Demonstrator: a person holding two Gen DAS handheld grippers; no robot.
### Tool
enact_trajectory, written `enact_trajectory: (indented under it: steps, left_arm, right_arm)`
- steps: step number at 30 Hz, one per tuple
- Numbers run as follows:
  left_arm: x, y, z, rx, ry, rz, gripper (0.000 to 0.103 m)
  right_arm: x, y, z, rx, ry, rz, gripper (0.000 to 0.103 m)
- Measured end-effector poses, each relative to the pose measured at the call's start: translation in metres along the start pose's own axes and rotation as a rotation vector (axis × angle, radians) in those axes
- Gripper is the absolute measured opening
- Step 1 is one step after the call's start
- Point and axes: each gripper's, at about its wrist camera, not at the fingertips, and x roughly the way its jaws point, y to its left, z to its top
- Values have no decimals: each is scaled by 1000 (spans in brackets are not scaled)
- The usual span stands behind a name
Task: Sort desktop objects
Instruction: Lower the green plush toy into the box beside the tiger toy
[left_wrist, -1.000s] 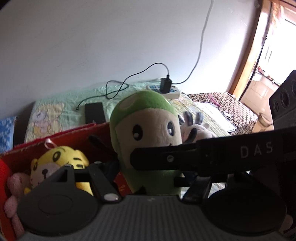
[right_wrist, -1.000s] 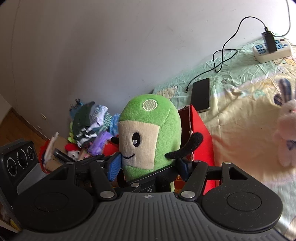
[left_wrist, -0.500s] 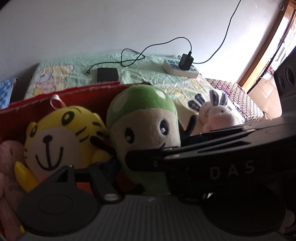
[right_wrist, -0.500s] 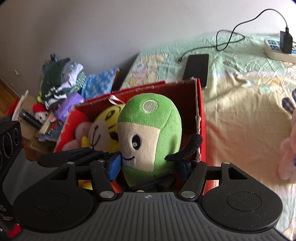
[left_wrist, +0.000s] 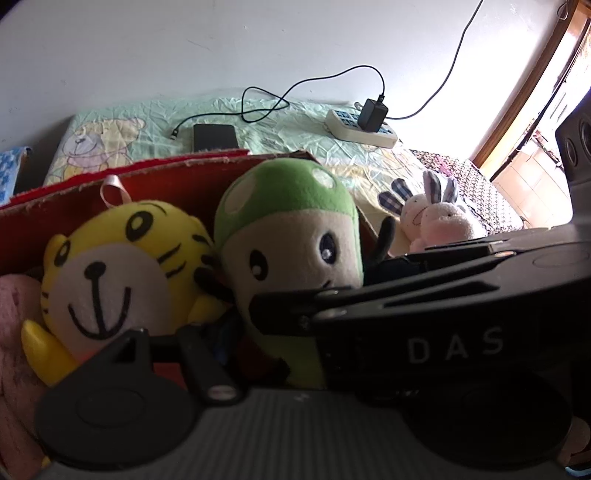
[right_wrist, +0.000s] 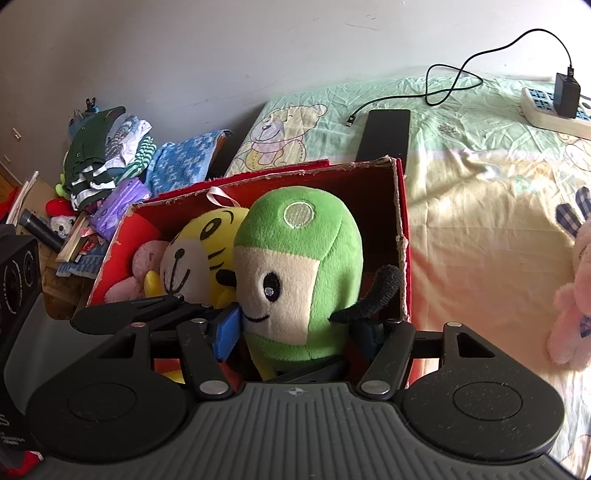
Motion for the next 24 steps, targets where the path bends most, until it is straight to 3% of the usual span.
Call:
enact_trajectory:
  steps: [9, 16, 24]
  left_arm:
    - [2, -1, -3, 7, 14, -10, 75]
    - [5, -3, -4, 15, 30, -18, 77]
    - [7, -6, -6, 21, 27, -20, 80]
  right_arm:
    - [-5, -8, 1, 77, -24, 20, 67]
    - [-18, 2, 4, 42, -93, -38, 71]
    - [-13, -6, 5, 90, -82, -11, 62]
